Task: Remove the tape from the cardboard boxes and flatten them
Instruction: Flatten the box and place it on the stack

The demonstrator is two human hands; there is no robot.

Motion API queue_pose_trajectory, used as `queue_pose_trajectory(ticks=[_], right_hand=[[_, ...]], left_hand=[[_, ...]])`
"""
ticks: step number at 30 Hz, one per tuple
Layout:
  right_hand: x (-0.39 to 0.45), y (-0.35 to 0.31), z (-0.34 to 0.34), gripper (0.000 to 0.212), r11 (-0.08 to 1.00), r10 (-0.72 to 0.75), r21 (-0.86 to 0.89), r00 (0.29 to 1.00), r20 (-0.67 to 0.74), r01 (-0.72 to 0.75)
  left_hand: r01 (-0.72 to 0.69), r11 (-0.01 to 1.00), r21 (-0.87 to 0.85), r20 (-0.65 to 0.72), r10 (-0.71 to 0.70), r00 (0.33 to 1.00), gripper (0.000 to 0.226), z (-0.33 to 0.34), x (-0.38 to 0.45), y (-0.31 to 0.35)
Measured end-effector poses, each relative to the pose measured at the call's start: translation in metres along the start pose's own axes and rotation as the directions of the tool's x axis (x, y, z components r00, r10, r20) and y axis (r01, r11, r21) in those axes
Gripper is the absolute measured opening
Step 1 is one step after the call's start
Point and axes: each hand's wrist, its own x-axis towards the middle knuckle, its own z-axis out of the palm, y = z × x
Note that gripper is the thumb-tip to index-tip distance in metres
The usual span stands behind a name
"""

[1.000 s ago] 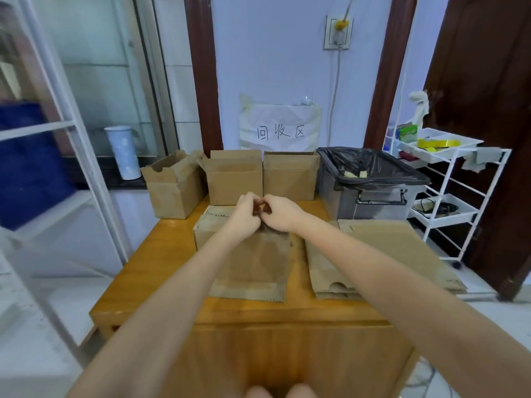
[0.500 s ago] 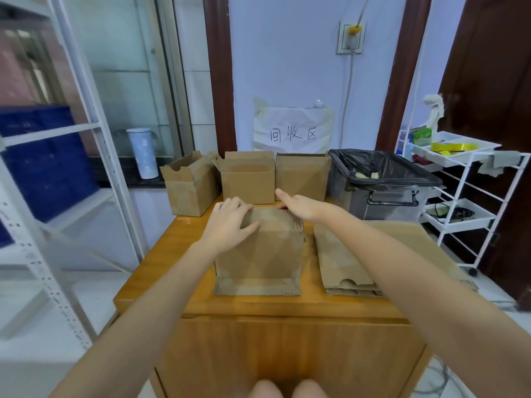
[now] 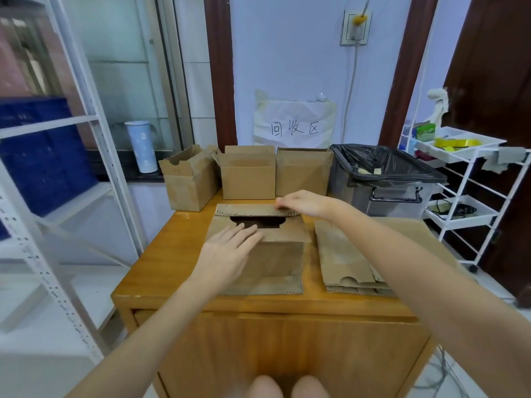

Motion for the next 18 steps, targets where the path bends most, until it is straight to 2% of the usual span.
queue_pose_trajectory(ticks=[2,6,11,15,18], right_hand=[[0.002,0.003,0.002,0.037,0.996,-0.067,-0.067,0.998,-0.016,0.066],[0.006,0.008,0.007,0.037,0.984,-0.142,-0.12,0.987,-0.069,0.133],[0.011,0.009,0.014,0.03,0.958,-0.19,-0.246,0.97,-0.154,0.149],[0.015,0.0,0.011,0.023,0.853,-0.232,-0.508,0.958,-0.166,0.119],[0.018,-0.011,0.003,0.023,0.82,-0.261,-0.561,0.948,-0.183,0.118]], left_hand=[[-0.012,1.0,0.022,0.063,0.011,0.998,0.05,0.008,-0.013,0.0],[-0.012,1.0,0.024,0.138,0.009,0.99,0.056,0.022,-0.026,0.003],[0.006,0.998,0.055,0.071,-0.01,0.997,0.055,0.034,-0.029,0.006],[0.027,0.998,0.063,0.039,-0.03,0.999,0.054,0.038,-0.027,0.009],[0.05,0.997,0.059,0.03,-0.052,0.998,0.051,0.037,-0.025,0.009]])
